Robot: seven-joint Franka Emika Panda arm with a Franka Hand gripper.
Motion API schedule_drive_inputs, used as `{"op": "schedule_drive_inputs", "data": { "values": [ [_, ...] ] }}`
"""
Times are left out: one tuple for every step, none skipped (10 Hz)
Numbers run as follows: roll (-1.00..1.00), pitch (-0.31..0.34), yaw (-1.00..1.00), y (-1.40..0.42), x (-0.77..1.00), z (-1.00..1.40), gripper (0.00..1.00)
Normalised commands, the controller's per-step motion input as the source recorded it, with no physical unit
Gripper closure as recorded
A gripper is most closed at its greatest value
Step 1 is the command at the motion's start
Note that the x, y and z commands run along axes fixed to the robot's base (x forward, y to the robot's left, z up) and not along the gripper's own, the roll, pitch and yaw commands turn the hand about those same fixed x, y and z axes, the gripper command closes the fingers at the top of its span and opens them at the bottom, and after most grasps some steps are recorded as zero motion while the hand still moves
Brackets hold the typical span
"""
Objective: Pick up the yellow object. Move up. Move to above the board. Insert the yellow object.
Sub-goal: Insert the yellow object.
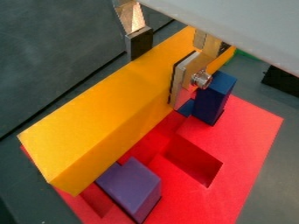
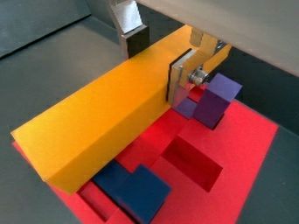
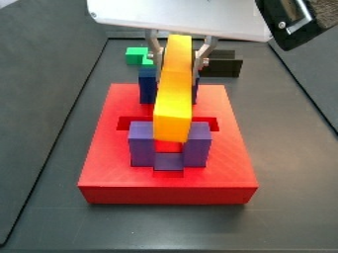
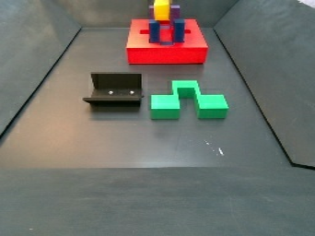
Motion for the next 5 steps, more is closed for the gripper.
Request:
{"op": "schedule_drive_inputs", "data": {
  "values": [
    [0.08, 0.0, 0.0, -0.12, -0.02, -0.03, 1.0],
    [0.08, 0.0, 0.0, -0.03, 0.0, -0.09, 1.0],
    [0.12, 0.011, 0.0, 0.0, 0.0, -0.09, 1.0],
    [0.16, 0.011, 0.0, 0.13, -0.06, -0.02, 1.0],
    [0.11, 0.0, 0.0, 0.15, -0.07, -0.03, 1.0]
  ]
}}
